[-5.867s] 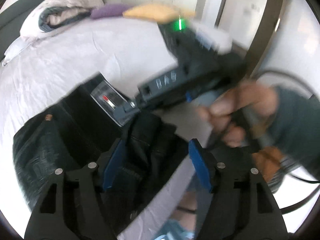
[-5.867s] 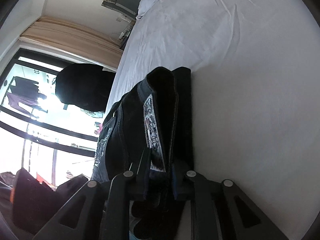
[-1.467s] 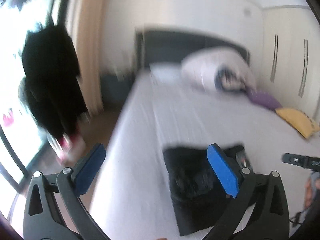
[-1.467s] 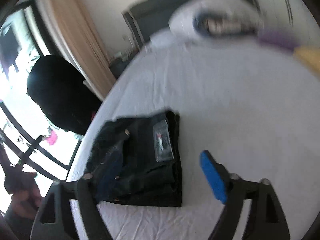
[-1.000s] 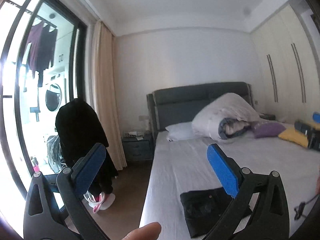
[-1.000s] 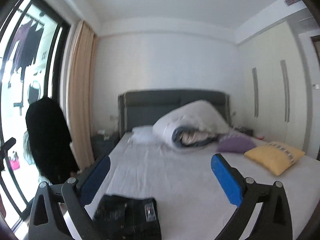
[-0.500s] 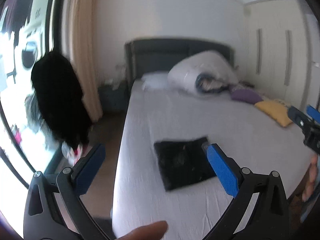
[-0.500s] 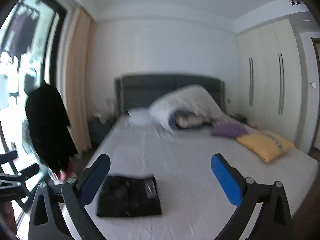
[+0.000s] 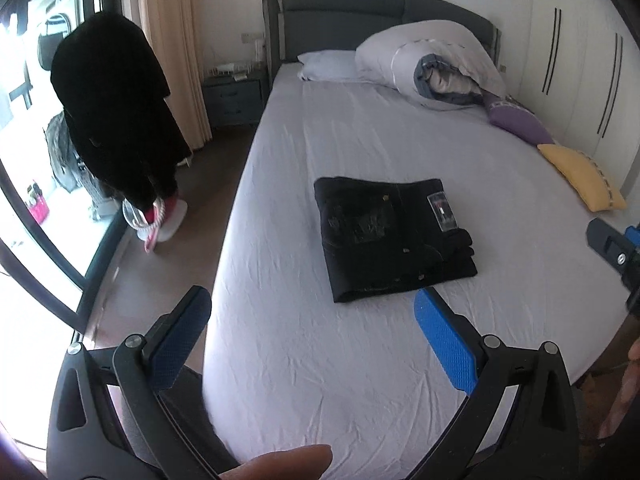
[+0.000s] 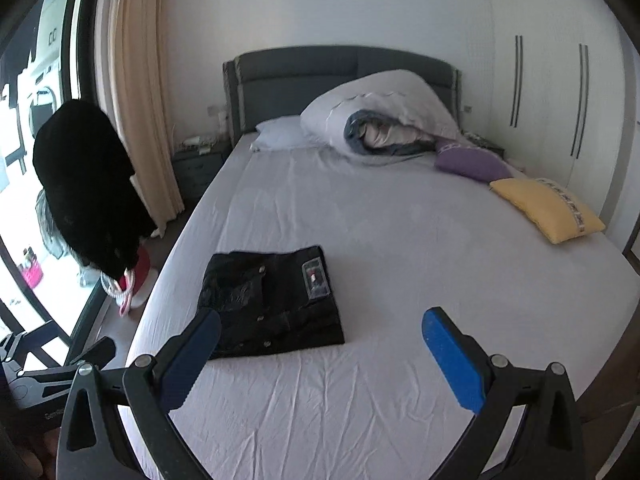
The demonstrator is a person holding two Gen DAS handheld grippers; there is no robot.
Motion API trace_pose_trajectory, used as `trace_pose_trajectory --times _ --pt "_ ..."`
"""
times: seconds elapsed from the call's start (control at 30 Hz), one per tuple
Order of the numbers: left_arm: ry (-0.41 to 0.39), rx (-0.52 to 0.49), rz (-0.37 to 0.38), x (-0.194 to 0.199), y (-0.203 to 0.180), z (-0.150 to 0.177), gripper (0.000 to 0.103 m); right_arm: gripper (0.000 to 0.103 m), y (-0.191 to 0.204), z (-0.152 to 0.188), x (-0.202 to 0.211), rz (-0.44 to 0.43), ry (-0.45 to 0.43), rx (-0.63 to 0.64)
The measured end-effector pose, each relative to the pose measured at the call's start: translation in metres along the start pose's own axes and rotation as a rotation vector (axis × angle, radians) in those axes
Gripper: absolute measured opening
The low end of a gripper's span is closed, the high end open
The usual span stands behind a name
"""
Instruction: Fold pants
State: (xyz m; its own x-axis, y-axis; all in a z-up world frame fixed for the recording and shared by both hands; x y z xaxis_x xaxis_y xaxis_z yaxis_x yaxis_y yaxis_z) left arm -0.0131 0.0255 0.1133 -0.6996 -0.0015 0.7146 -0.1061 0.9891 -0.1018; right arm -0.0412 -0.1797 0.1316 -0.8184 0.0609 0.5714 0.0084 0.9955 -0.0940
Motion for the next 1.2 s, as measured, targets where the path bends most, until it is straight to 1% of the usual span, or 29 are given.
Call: trace_pose_trajectory --times 0.07,0.13,0.3,0.37,0.53,0.8,1.2 --pt "0.011 0.0 0.002 -0.017 0.0 -0.003 0.103 0.103 0.003 0.005 -0.006 0.001 0.021 0.013" --pt "0.018 -0.001 0.0 -0.023 0.0 -0.003 0.103 0.103 0.005 0.01 -0.011 0.001 0.038 0.017" --pt "0.04 0.003 0.0 -0.036 0.0 0.0 0.103 0.103 0.006 0.019 -0.024 0.008 0.094 0.022" --pt "0.048 0.005 0.001 -0.034 0.001 0.001 0.103 0.103 0.007 0.022 -0.027 0.009 0.103 0.027" --pt "0.064 0.006 0.003 -0.046 0.002 0.003 0.103 0.103 0.011 0.028 -0.034 0.014 0.129 0.041" --pt "0.081 0.013 0.006 -0.06 0.002 0.006 0.103 0.103 0.014 0.036 -0.042 0.012 0.158 0.053" --pt "0.087 0.017 0.009 -0.064 0.001 0.007 0.103 0.103 0.015 0.041 -0.046 0.009 0.173 0.057"
Point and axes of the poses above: each gripper's, at about its wrist camera, not at the fingertips, and x roughly against the way its jaws point, y to its left, z to its underside, the point moved 8 cm from there along -x, roughly the way its jaws point, and after that the axes turned 8 degrees about z, right-handed, at the moved point
